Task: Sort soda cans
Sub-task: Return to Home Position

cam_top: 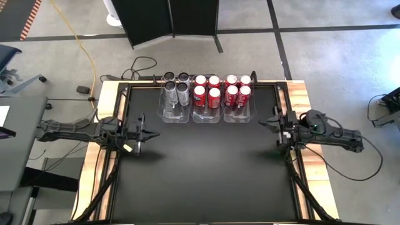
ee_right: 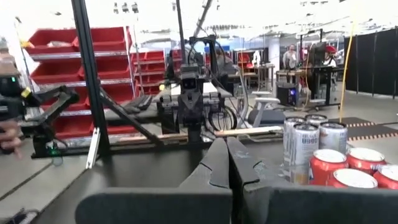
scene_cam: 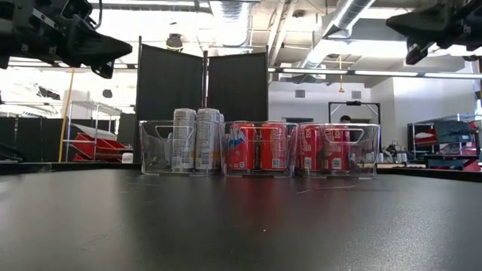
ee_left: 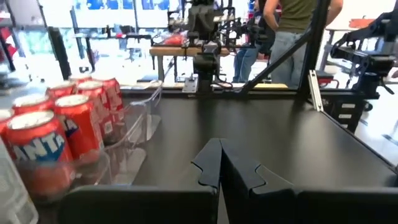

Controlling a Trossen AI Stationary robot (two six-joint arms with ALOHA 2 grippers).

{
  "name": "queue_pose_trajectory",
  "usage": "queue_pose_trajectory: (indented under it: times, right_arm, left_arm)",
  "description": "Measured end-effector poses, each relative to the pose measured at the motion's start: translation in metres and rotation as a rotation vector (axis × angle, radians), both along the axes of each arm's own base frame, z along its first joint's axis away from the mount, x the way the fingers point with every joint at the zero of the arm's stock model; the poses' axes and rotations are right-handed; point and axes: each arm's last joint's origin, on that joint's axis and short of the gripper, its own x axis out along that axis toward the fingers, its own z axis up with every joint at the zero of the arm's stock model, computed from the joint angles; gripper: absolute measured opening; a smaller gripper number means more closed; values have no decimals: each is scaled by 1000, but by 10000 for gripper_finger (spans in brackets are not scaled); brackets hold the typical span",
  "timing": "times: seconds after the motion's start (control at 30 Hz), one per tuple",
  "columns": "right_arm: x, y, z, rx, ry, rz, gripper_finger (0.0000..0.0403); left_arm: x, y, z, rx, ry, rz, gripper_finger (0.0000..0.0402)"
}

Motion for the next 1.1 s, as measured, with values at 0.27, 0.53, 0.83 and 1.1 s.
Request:
queue_pose_trajectory:
  times: [0.27,0.53,0.83,1.1]
  right_arm:
    - [0,-5,-3,-6,13,-60,0]
    - [-2,-8,-9,5,68,-79,0]
    - [1,-7,-14,-1,49,-45,0]
    - [8,-7,-29,-13,43,-24,0]
  left_arm:
    - [-12,-1,-1,24,-85,-25,0]
    - [-30,-1,-3,2,-106,-26,0]
    - [-30,-1,-10,2,-30,-47,0]
    - [-31,-2,-19,-39,57,-52,0]
